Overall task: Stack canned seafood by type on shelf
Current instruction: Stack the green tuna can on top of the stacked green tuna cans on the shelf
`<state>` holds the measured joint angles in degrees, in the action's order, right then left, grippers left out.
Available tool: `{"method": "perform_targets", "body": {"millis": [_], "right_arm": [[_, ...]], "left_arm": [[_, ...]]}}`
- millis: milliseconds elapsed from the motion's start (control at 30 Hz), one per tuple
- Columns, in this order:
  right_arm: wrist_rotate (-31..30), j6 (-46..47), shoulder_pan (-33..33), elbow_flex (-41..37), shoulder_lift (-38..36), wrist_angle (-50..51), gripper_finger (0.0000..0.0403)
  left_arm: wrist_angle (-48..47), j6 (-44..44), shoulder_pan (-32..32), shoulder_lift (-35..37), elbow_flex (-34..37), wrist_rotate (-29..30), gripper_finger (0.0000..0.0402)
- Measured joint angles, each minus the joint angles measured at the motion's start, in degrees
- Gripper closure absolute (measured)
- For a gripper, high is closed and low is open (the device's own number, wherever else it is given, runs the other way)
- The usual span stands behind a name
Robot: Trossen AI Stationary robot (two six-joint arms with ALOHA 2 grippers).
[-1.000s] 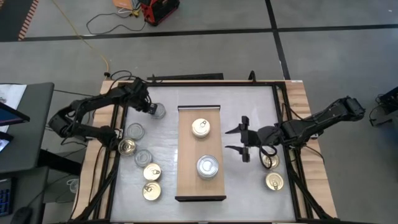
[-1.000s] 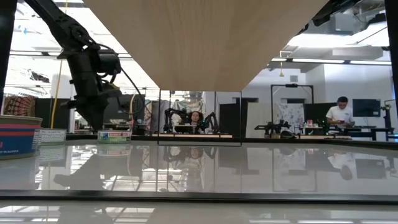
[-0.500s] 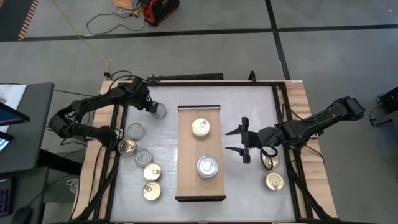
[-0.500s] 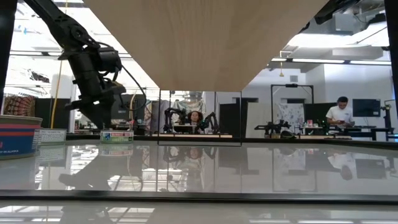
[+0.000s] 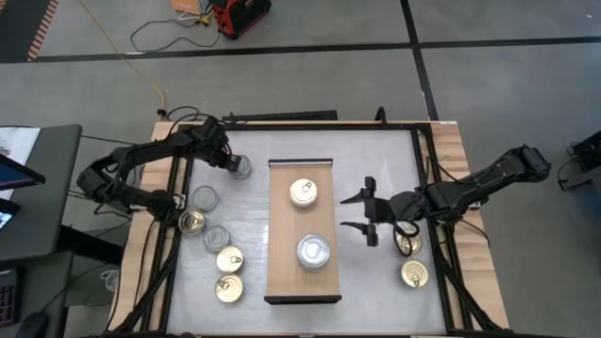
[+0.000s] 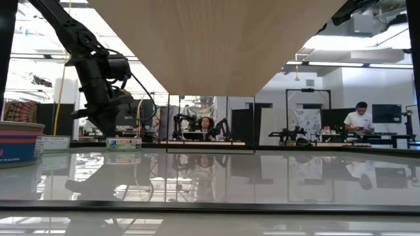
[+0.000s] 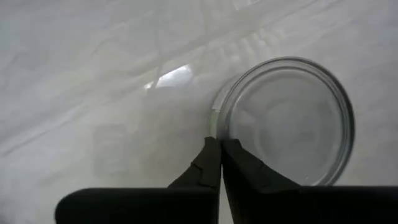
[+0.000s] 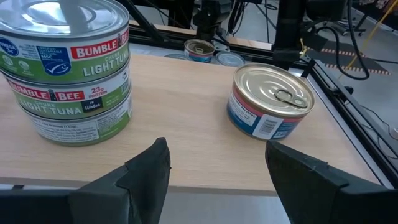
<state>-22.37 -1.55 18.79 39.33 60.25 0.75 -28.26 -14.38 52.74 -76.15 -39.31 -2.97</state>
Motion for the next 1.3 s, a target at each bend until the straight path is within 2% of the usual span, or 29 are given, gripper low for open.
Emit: {"method": "perform_targets", "body": {"millis": [200,400,633,800,967,1300], "right_arm": [[0.0,0.0,1.0,0.0,0.0,0.0,0.0113],[0.0,0.2,1.2,0.0,0.0,0.0,0.0113],[0.0,0.4,1.5,0.0,0.0,-0.7,0.0113],[0.0,0.5,1.4,0.0,0.0,-0.8,0.0113],[0.0,0.6,1.4,0.0,0.0,-0.9,0.0113],[0.0,0.6,1.4,0.0,0.0,-1.3,0.0113]], "left_arm": [[-0.5,2.1,2.5,0.2,0.5,-0.5,0.0401],[0.8,2.0,2.9,0.3,3.5,-0.2,0.0401],[1.0,2.0,2.9,0.7,3.7,0.5,0.0401],[0.1,1.6,2.8,0.6,3.8,2.2,0.0401],[-3.1,0.9,1.9,0.2,4.3,6.5,0.0401],[-2.5,0.6,1.3,0.5,4.0,5.9,0.0401]]}}
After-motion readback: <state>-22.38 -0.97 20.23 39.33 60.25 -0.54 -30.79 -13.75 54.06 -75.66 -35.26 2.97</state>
